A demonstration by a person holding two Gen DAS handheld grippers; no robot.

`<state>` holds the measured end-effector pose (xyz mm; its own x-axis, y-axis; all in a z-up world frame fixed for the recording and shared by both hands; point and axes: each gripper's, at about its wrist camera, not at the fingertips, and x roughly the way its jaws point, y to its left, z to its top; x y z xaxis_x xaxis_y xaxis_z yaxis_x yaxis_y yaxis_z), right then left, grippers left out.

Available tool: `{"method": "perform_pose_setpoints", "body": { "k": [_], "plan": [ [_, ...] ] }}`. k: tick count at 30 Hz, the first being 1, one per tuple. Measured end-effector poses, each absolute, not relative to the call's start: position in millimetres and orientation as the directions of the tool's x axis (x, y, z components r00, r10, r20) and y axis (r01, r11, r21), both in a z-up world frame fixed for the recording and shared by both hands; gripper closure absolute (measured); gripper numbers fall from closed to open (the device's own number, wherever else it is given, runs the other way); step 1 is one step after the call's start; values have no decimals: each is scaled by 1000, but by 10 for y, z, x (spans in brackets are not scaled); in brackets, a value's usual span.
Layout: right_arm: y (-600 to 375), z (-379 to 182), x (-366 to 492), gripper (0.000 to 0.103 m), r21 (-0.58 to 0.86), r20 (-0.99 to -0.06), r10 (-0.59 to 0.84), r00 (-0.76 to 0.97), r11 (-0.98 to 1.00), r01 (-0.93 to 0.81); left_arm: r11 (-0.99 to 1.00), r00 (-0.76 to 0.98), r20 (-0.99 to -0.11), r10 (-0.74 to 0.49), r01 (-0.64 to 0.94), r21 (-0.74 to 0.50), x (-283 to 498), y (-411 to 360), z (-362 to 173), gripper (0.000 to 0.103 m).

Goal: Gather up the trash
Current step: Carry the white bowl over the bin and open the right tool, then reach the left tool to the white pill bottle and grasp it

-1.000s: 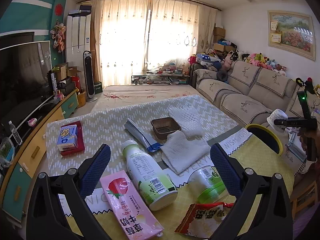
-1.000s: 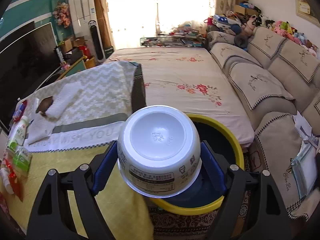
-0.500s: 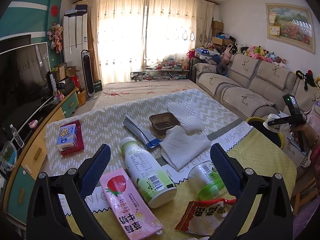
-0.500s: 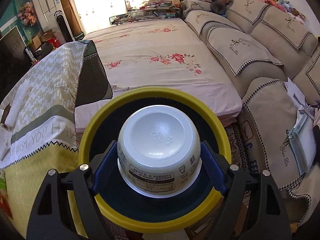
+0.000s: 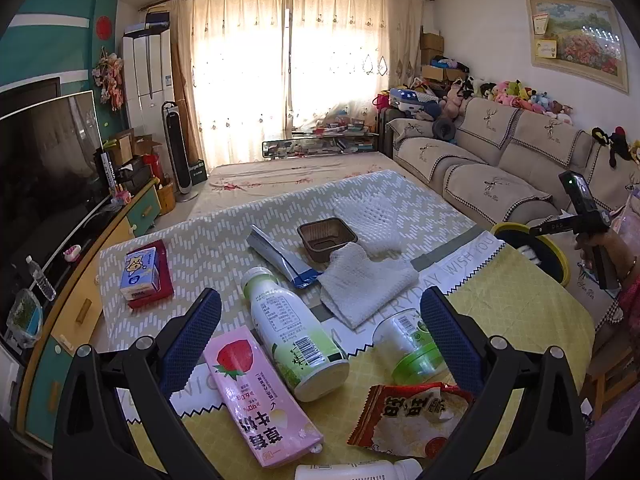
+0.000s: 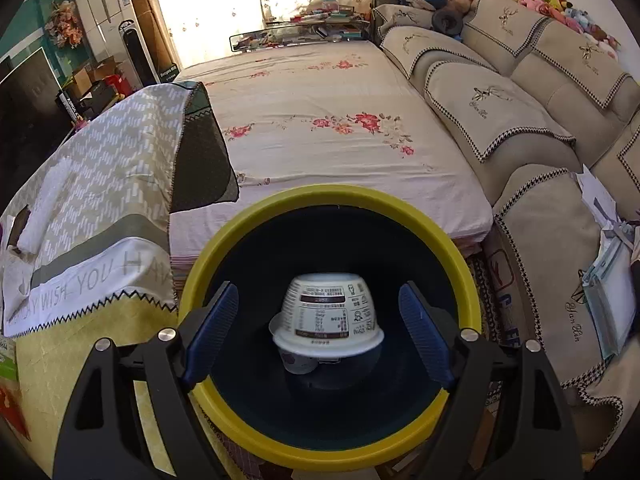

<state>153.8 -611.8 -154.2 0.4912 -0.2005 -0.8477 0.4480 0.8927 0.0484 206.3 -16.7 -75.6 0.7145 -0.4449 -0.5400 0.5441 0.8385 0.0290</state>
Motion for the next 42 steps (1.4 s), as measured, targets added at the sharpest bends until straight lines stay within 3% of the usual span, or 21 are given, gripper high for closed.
{"method": "perform_pose_setpoints", "body": {
  "k": [16,27,40,42],
  "plan": [
    [-5532,-1193,1284,23,104,-775,-103,624,953,286,843,667,-626,-404,538,29,1611,-90,-894,5],
    [-5364,-1263,1252,23,125,-779,-56,625,962,243,842,589,-740,-326,536,56,1457,-132,-1419,5],
    [-5261,-1273,1286,23,133,-778,-30,627,968,212,826,541,-786,-300,559,69,1464,-108,-1658,5],
    [-5250,-1276,1285,23,135,-778,-26,628,969,208,824,536,-793,-291,561,77,1465,-120,-1683,14]
  ]
}}
